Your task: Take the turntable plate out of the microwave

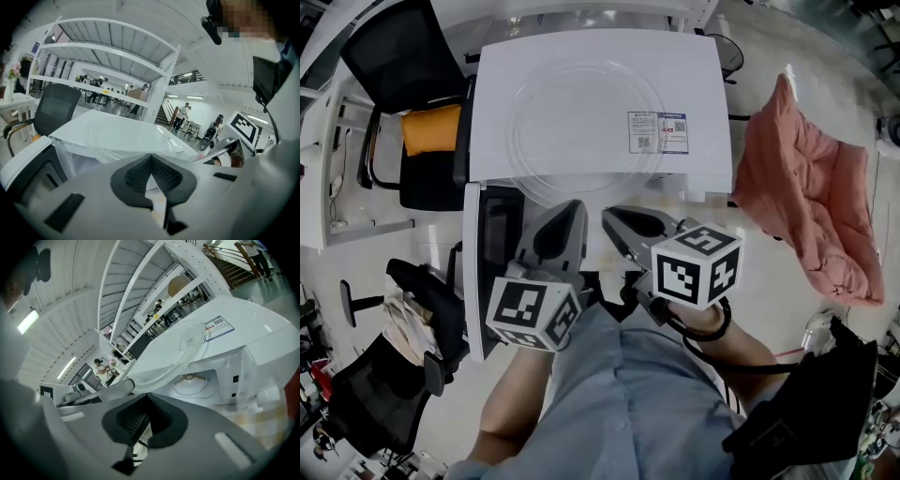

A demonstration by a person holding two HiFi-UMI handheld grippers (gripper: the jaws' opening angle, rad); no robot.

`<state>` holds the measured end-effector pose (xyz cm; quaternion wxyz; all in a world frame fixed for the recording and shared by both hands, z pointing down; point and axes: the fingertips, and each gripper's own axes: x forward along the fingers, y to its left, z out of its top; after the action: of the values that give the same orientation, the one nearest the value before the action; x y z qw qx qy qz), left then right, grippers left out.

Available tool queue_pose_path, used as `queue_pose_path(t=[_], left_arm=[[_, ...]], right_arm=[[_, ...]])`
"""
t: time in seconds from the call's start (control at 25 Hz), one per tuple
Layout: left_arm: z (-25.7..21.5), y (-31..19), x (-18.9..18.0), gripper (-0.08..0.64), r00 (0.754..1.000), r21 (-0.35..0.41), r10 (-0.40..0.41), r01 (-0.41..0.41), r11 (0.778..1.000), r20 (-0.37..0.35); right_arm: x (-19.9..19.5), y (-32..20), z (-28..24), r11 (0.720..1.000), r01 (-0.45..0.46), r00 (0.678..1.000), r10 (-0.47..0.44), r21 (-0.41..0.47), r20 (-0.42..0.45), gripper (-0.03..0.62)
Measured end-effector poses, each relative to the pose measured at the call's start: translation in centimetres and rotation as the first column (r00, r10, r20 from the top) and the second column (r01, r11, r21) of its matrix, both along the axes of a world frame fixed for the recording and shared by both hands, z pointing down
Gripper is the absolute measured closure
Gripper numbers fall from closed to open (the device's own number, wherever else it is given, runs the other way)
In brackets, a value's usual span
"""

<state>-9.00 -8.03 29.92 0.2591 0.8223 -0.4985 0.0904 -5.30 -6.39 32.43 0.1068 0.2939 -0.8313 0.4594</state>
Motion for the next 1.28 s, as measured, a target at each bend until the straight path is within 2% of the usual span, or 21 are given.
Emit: queue_pose_path(t=[0.64, 0.8, 0.96, 1.04, 1.16, 1.28], left_arm=[[-0.1, -3.7, -0.6, 0.552, 1.000, 0.039, 0.011, -0.011, 0.999, 0.012], [-0.7, -3.4, -0.6, 0.553, 1.000, 0.067, 0.005, -0.006, 0.998, 0.009], [-2.9, -2.4, -0.6, 0.552, 1.000, 0.142, -0.019, 0.019, 0.990, 0.003], [-4.3, -1.9, -0.6, 0.552, 0.999, 0.195, -0.040, 0.038, 0.980, 0.009], [-6.5, -0.8, -0.5, 0.552, 0.996, 0.276, -0.080, 0.066, 0.959, 0.040], [-8.8, 0.6, 0.0, 0.552, 0.991, 0.357, -0.113, 0.081, 0.931, 0.070]], right_arm=[[-0.9, -4.2, -0.2, 0.998, -0.052, 0.999, 0.052, 0.030, 0.012, 0.591], [-1.4, -3.0, 0.6, 0.999, -0.037, 0.999, 0.037, -0.001, 0.039, 0.591], [-1.2, -0.1, 1.0, 1.000, 0.000, 0.999, 0.000, 0.001, 0.041, 0.591], [-0.7, 1.0, 0.4, 0.999, 0.008, 0.999, -0.010, 0.035, 0.047, 0.591], [0.3, 1.9, -1.8, 0.991, 0.002, 0.998, -0.010, 0.136, 0.057, 0.591], [1.6, 1.9, -4.7, 0.960, -0.025, 0.999, 0.012, 0.280, 0.051, 0.591]])
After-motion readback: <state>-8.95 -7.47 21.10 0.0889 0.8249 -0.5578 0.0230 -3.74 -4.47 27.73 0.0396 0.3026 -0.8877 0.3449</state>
